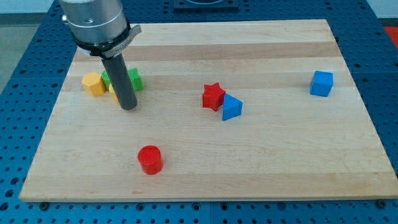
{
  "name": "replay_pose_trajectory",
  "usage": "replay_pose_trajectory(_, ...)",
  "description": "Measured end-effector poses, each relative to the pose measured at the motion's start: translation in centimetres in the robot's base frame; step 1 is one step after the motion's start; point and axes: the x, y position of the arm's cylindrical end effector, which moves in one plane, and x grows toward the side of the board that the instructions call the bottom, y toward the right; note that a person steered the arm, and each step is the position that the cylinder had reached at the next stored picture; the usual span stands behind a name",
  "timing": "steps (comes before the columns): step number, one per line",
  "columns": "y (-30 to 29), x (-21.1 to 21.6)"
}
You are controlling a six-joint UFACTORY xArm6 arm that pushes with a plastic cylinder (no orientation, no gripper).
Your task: Push the red circle to the bottom right corner of the board
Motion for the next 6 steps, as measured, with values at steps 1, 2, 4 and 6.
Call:
replay_pose_trajectory(1,0.0,0.8)
replay_pose_trajectory(2,-0.4,3.7)
replay_pose_trajectory(4,-2.6,11.2)
replay_pose_trajectory(6,2.2,13.9)
